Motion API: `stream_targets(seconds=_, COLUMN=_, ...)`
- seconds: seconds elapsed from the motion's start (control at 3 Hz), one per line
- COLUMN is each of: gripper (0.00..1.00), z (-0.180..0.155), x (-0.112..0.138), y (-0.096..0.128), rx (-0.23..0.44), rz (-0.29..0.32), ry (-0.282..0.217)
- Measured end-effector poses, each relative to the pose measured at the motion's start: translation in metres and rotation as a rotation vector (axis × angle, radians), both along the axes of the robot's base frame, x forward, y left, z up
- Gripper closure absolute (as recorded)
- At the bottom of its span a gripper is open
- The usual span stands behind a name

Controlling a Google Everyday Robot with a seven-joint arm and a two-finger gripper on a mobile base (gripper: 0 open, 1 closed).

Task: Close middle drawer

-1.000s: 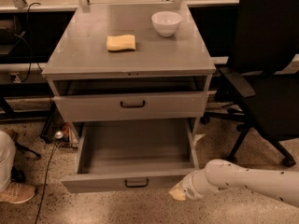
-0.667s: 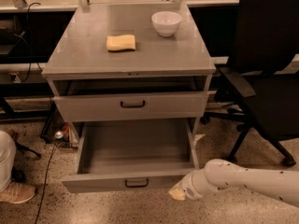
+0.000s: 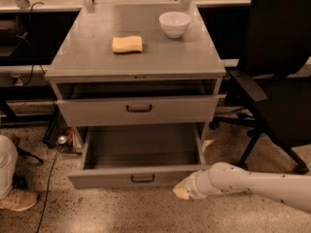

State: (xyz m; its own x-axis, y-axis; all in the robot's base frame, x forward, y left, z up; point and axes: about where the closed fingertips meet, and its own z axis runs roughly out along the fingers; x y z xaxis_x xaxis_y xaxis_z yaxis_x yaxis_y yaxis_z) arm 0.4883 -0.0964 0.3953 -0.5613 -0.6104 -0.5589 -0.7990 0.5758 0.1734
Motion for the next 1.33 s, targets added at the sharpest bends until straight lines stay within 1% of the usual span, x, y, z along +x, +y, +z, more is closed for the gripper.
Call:
stream_targets(seconds=0.33, gripper=1.0, z=-0.004, x=0.04, y=0.013, rx=0.017, rz=0.024, ry=-0.076)
stream_targets(seconds=0.67, gripper=1.0, z=-0.005, x=0.068, y=0.023, rx=0.034, rz=0.039, ry=-0.131)
stream_targets(seconds=1.0, gripper=1.0, z=-0.004, x=0.111, y=0.037, rx=0.063, rz=0.05, ry=-0.21)
stream_targets(seconds=1.33, gripper=1.0, z=-0.001, x=0.13, y=0.042, rx=0.068, rz=0.057, ry=-0.25)
